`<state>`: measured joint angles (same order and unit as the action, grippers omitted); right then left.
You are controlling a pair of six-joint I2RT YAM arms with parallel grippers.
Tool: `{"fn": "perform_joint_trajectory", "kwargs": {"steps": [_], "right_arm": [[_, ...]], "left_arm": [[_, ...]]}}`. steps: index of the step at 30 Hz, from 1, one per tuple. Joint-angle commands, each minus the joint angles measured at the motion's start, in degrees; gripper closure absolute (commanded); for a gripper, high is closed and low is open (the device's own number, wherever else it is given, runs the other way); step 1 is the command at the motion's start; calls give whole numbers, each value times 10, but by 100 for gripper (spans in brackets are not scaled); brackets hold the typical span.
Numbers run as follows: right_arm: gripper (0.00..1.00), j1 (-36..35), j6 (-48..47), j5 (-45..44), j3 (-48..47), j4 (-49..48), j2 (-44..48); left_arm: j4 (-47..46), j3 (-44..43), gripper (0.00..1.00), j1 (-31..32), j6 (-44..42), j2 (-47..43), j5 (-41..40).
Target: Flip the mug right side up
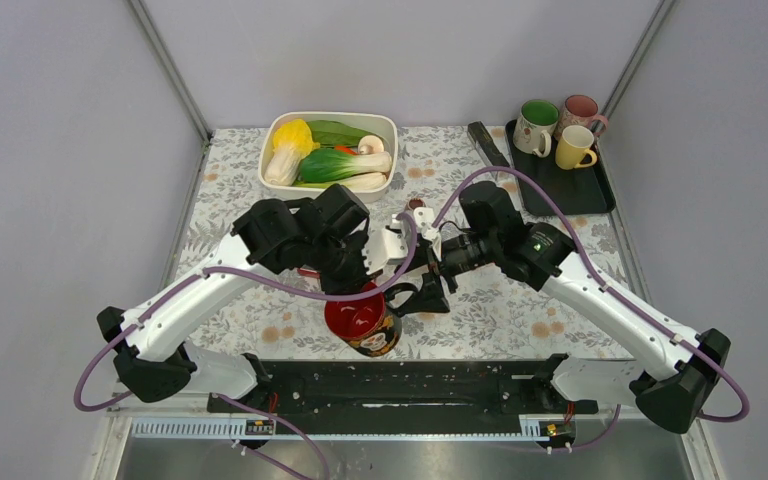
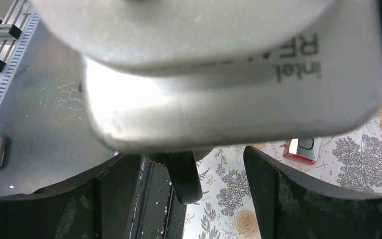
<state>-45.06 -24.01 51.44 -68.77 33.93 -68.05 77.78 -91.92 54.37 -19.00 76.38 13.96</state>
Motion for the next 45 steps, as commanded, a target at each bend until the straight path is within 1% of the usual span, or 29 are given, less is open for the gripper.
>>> {"fn": "perform_joint_trajectory", "kwargs": {"steps": [1,4,9,14,16,20,22,23,25,27,30,31,34,36,38,41,43,45], "right_arm": [[13,-5,-11,2,-2,21,4],[11,1,-18,4,21,-1,36],[8,2,-13,-4,31,-5,52],[3,18,16,-16,53,-35,72],[3,19,29,-23,57,-48,77],[9,17,92,-24,72,-121,76],[11,14,91,-27,75,-130,73],[14,14,89,-29,75,-129,72],[24,14,83,-21,76,-130,73],[40,13,82,-12,78,-129,74],[73,9,79,-10,87,-135,78],[81,6,77,-10,94,-141,81],[100,-3,80,-9,122,-171,95],[100,-3,86,-23,136,-183,103],[100,-3,96,-58,152,-196,112],[100,-2,122,-120,187,-233,121],[100,-2,139,-139,203,-253,121],[100,-2,163,-140,220,-282,122]], "left_arm": [[-76,-27,100,13,-23,-23,51],[-82,-18,100,13,-33,-38,55],[-80,-22,100,13,-46,-41,65],[-75,-13,100,16,-60,-43,56],[-76,-18,100,17,-61,-42,55],[-75,-53,100,28,-58,-27,52],[-75,-76,100,33,-59,-17,51],[-74,-84,100,35,-59,-13,50],[-71,-87,100,40,-61,-10,49],[-69,-86,100,43,-63,-9,48],[-69,-91,100,45,-65,-2,33],[-73,-93,100,46,-63,2,25],[-81,-102,100,44,-55,12,11],[-85,-102,100,39,-55,13,2],[-95,-90,100,24,-56,10,-8],[-110,-52,73,-13,-58,0,-5],[-121,-29,61,-29,-65,-6,-9],[-125,-8,53,-34,-77,-11,-27]]}}
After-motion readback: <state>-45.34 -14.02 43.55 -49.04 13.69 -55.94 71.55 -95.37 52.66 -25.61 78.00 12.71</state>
